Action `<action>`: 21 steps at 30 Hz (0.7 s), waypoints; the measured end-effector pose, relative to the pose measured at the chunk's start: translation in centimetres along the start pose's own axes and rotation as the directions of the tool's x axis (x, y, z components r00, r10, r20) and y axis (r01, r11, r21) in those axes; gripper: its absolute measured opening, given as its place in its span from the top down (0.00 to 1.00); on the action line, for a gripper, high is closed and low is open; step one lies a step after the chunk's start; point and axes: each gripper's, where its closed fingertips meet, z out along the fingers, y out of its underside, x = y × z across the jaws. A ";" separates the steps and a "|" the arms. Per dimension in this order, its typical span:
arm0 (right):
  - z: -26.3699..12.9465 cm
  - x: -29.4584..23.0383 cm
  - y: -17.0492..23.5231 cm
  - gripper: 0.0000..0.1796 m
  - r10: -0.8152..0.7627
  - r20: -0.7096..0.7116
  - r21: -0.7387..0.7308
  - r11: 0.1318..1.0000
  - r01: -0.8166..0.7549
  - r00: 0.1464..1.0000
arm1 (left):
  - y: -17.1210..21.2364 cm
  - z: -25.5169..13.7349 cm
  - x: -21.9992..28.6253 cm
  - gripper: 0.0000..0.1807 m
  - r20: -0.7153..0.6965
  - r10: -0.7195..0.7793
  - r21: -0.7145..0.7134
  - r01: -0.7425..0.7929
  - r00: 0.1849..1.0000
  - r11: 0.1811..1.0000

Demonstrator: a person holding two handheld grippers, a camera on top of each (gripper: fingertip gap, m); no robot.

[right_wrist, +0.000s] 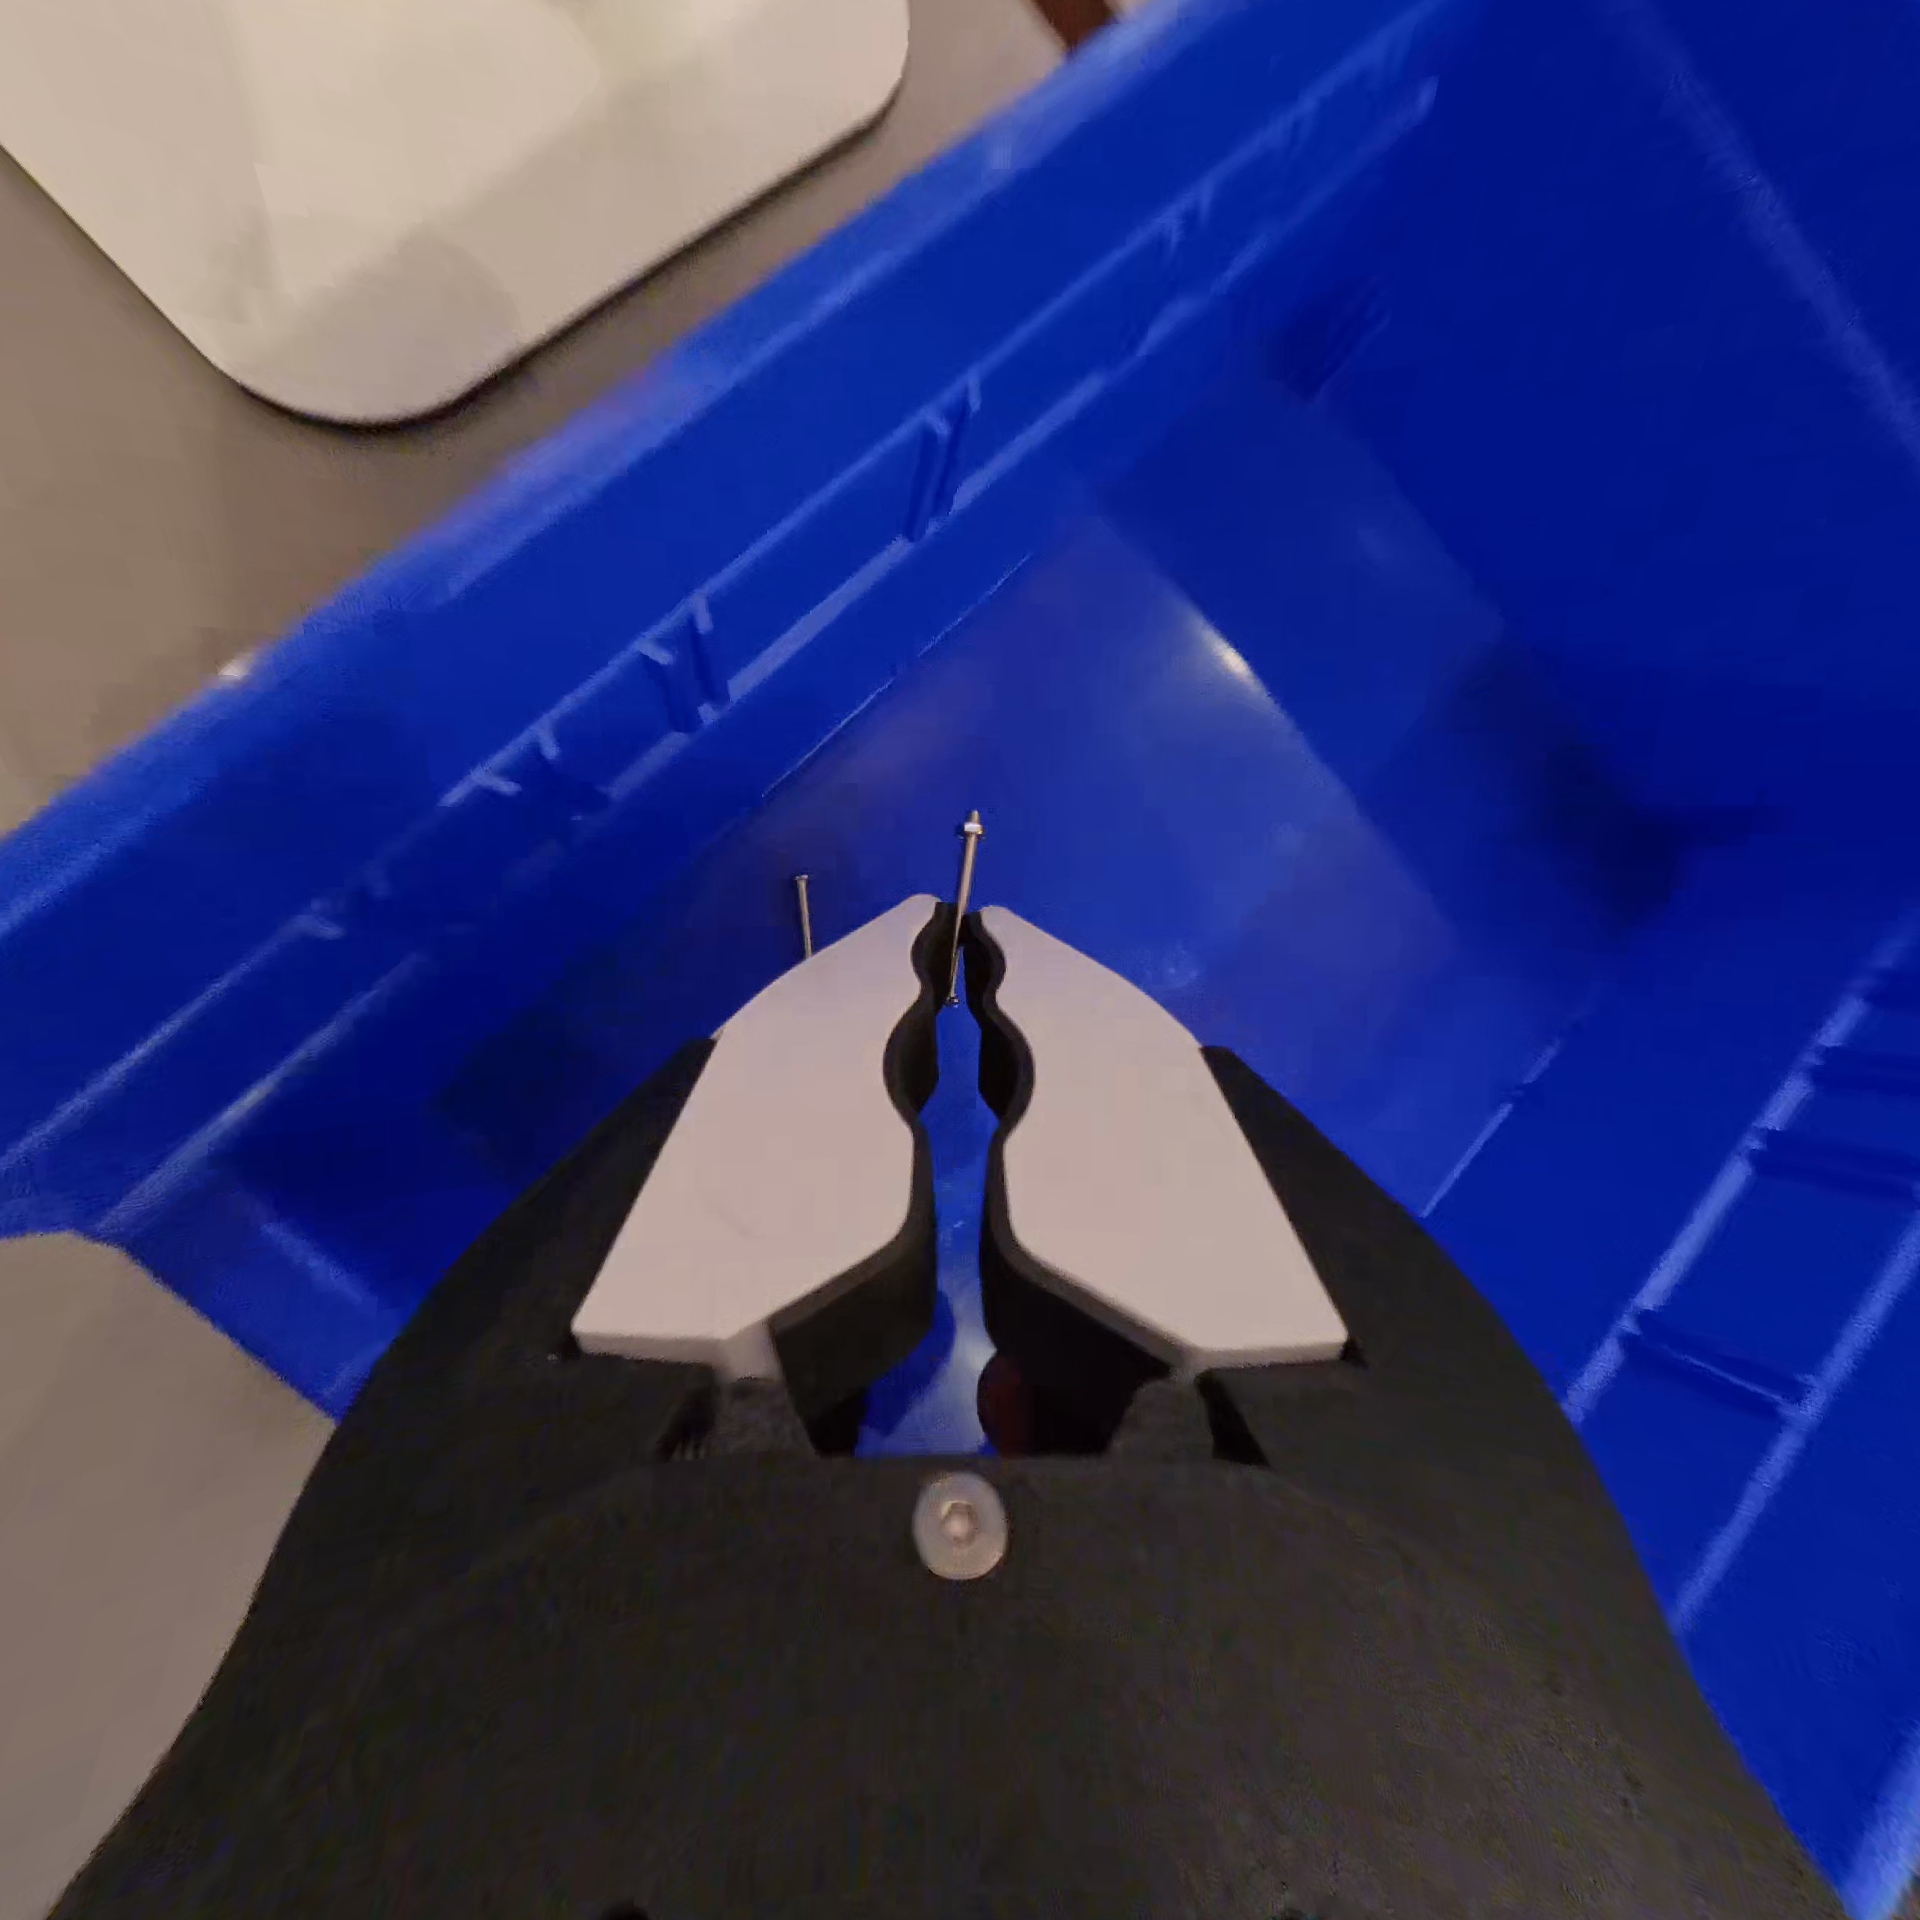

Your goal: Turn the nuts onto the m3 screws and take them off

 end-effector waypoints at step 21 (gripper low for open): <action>-9.6 -4.0 -6.5 0.99 -0.026 -0.234 0.415 0.901 0.124 0.972 | -1.6 -8.4 -8.6 0.91 0.325 0.027 0.025 -0.037 0.945 0.999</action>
